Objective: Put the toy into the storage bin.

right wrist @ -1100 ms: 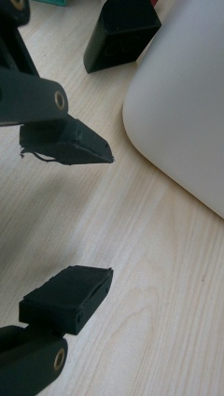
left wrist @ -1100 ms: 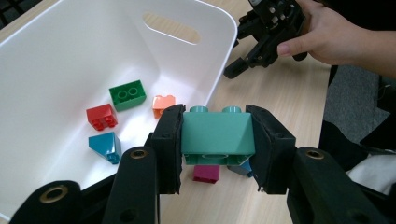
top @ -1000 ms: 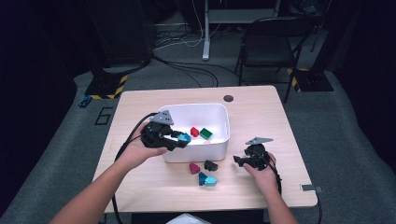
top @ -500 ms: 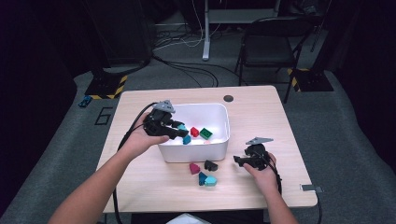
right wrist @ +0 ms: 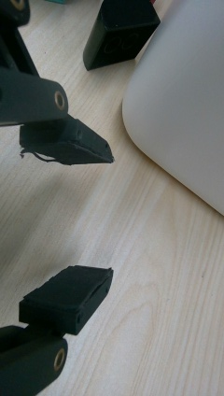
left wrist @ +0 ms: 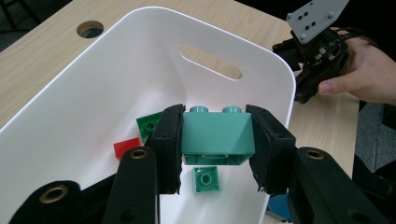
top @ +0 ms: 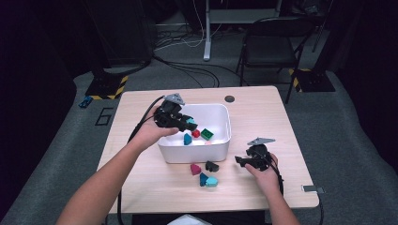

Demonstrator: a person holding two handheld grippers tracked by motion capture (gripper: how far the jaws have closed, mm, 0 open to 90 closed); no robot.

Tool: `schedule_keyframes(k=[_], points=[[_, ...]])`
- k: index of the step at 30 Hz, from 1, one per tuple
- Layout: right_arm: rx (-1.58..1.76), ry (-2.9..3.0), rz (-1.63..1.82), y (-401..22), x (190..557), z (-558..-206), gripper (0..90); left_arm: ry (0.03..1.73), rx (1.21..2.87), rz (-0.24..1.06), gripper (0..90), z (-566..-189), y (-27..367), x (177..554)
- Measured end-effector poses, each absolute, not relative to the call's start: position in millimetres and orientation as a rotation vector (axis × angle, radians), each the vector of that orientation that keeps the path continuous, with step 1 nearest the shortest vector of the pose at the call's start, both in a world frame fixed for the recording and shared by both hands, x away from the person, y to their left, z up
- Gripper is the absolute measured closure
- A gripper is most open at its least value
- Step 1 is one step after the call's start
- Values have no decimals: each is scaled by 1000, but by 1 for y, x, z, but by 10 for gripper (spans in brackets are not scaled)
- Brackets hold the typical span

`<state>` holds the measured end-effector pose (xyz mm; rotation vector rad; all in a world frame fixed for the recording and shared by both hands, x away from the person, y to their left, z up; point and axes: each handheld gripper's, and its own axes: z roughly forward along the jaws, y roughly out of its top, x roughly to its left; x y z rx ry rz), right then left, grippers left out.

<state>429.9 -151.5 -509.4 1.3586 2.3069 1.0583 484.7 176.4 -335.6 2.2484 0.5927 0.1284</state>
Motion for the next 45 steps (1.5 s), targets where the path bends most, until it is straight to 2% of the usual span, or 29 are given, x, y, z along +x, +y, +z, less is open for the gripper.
schedule_keyframes(k=[20,34,37,45], points=[[1364,2313,1057,-151,430,-509,368,618,2274,117,584,-372,139,521],[1349,2312,1057,-151,432,-510,368,635,2324,96,581,-396,120,532],[1342,2316,1058,-151,432,-510,368,643,2327,92,523,-398,119,532],[1355,2312,1049,-151,431,-510,368,651,2300,141,480,-384,132,524]])
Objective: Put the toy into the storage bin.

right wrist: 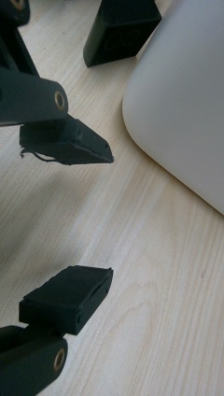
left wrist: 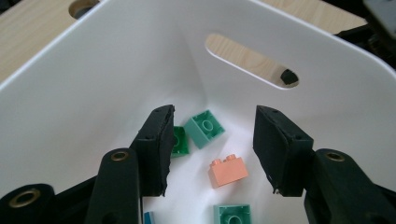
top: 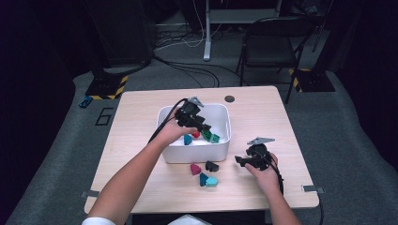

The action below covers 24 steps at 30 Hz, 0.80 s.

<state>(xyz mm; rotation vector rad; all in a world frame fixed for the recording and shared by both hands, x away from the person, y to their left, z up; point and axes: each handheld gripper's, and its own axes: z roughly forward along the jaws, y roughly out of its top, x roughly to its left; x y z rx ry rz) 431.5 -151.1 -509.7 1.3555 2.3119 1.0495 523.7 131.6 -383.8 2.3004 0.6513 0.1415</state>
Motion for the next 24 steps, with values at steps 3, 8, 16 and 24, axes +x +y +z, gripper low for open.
schedule_keyframes(k=[3,8,16,24], points=[[1346,2313,1049,-151,431,-510,368,648,2287,171,468,-374,140,517],[1359,2311,1040,-150,430,-510,368,648,2254,197,446,-363,158,503],[1331,2290,1035,-152,425,-500,369,633,2228,212,445,-346,193,478],[1273,2298,1038,-148,412,-483,370,663,2169,236,445,-342,228,454]])
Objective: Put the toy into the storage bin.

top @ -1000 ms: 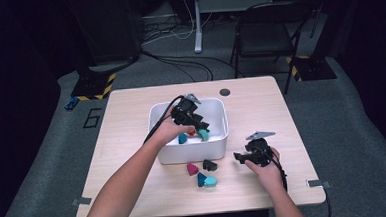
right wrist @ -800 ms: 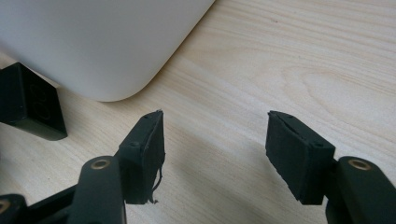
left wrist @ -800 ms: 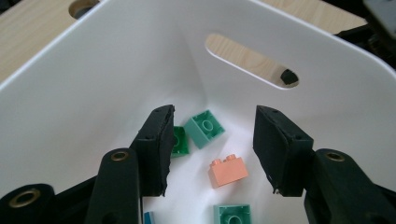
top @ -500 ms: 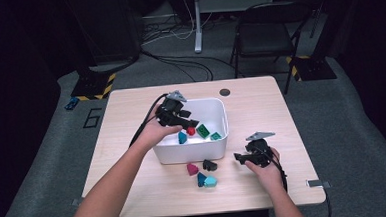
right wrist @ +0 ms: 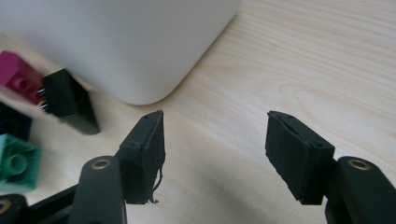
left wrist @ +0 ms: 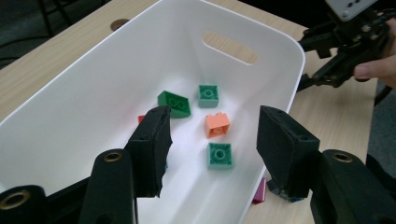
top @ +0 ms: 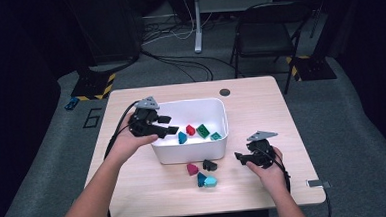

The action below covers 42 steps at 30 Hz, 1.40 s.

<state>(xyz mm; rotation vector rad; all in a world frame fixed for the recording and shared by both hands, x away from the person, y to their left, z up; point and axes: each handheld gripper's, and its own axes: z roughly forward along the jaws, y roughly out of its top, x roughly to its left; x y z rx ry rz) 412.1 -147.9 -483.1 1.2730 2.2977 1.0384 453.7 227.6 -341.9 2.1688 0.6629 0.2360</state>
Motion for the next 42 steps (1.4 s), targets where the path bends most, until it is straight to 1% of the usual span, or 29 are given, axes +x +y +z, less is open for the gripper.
schedule_keyframes(k=[10,16,20,30,42], points=[[1124,2382,1111,-131,389,-477,374,688,2144,274,446,-348,255,434],[1096,2435,1103,-121,384,-478,376,704,2123,288,443,-356,267,424],[1045,2460,1107,-116,381,-478,376,702,2144,279,441,-360,273,417],[910,2521,1134,-102,373,-474,411,689,2179,268,441,-374,281,397],[799,2605,1176,-82,367,-478,412,677,2189,256,441,-399,288,386]])
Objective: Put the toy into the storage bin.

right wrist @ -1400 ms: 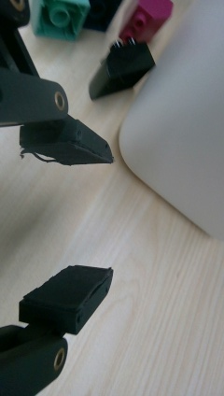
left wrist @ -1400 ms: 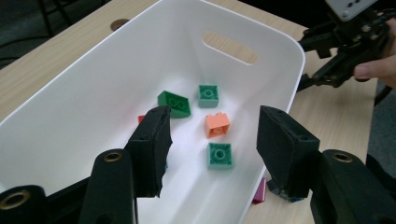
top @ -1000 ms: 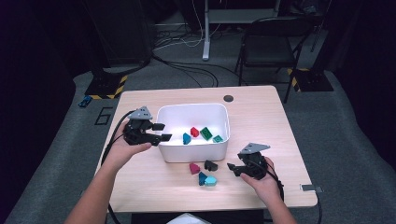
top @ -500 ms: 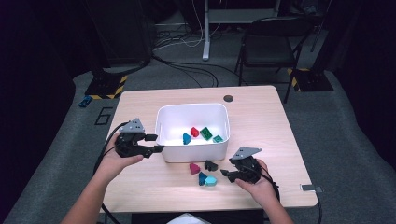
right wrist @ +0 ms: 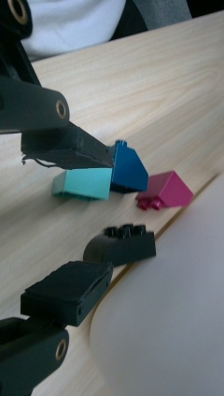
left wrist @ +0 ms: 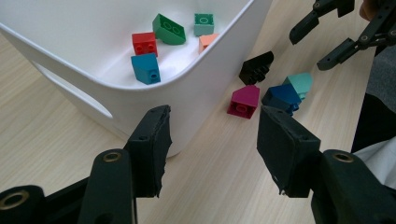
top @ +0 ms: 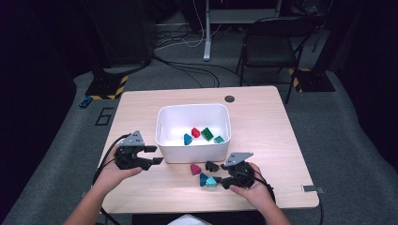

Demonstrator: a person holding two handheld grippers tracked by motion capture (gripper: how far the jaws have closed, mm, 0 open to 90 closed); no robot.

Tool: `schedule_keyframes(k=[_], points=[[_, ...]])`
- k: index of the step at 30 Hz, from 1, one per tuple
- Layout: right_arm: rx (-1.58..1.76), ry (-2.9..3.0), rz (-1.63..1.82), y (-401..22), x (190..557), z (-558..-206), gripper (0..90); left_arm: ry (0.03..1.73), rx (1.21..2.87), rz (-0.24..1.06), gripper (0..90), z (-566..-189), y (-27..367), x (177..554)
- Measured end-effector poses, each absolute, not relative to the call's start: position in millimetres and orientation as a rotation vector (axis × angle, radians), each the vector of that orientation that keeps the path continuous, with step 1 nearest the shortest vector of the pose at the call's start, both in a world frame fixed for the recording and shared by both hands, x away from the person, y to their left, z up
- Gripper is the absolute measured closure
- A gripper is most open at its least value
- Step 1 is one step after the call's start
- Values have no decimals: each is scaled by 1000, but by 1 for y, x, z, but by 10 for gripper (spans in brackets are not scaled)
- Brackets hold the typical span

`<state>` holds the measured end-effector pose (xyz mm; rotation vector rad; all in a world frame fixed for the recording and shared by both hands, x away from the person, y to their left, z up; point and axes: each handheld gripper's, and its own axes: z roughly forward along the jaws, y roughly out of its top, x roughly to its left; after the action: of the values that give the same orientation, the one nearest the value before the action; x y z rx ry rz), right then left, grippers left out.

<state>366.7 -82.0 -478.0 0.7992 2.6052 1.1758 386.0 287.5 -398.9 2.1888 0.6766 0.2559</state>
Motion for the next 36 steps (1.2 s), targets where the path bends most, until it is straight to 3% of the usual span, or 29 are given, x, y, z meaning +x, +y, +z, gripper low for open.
schedule_keyframes(k=[20,26,36], points=[[682,2732,1075,-48,358,-501,452,678,2165,221,441,-437,290,377],[647,2742,1047,-40,357,-503,556,668,2152,216,438,-447,289,375],[643,2740,1070,-45,356,-496,563,667,2151,212,437,-463,290,375]])
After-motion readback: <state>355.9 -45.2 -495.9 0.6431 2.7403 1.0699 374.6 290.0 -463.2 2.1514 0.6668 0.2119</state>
